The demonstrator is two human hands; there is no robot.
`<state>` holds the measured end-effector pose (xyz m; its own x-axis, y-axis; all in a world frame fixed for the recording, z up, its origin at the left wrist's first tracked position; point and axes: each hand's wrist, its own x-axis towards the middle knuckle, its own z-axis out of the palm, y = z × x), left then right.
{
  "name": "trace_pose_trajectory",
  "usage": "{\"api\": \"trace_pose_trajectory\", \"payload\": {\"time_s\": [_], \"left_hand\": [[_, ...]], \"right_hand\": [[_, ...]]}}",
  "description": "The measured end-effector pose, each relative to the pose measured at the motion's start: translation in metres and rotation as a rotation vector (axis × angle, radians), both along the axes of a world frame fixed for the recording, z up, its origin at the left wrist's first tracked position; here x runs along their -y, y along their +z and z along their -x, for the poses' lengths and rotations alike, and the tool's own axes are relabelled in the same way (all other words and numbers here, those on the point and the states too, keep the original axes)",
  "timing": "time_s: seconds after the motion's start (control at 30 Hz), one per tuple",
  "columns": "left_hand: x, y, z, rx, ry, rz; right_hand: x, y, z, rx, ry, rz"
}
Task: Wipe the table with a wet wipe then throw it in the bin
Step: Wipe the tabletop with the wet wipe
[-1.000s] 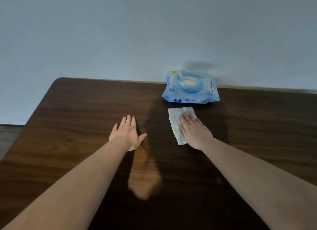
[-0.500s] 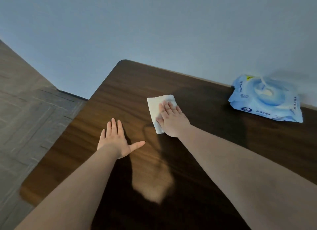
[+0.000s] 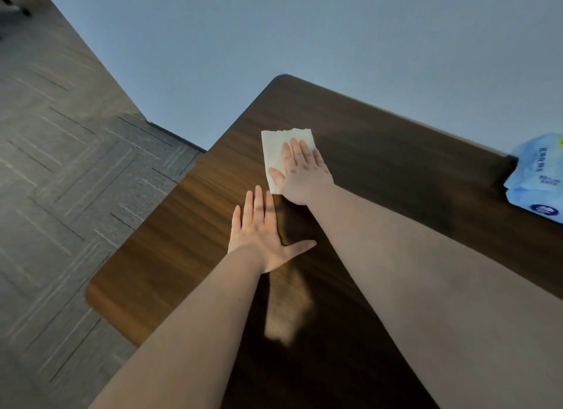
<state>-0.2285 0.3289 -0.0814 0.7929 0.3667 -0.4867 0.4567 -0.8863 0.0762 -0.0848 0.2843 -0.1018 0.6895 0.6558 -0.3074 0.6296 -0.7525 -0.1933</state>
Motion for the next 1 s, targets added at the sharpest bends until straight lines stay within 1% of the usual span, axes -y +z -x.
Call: {"api": "trace_pose_trajectory", "payload": {"time_s": [0.13,0.27,0.37,0.43,0.6,0.73,1.0], "left_hand": [[0.003,0.001,0.0,-0.002,-0.014,-0.001],[0.007,0.002,0.001,-0.029,-0.066,-0.062],[0.014,0.004,-0.001,0.028,-0.207,-0.077],[0.029,0.008,-0.004,0.077,-0.265,-0.052],[0.095,0.012,-0.027,0.143,-0.333,0.035],[0.163,0.016,-0.048,0.179,-0.463,0.072],[0.322,0.015,-0.076,0.114,-0.734,0.11]], "right_hand": [[0.023,0.001,0.002,-0.021,-0.044,-0.009],[0.074,0.003,0.001,-0.041,-0.126,0.013],[0.121,0.003,0.0,-0.038,-0.216,0.031],[0.155,0.003,0.0,-0.049,-0.281,0.049],[0.248,0.005,0.002,-0.058,-0.407,0.088],[0.33,0.006,0.006,-0.037,-0.509,0.1],[0.507,0.007,0.033,-0.05,-0.77,0.129]]}}
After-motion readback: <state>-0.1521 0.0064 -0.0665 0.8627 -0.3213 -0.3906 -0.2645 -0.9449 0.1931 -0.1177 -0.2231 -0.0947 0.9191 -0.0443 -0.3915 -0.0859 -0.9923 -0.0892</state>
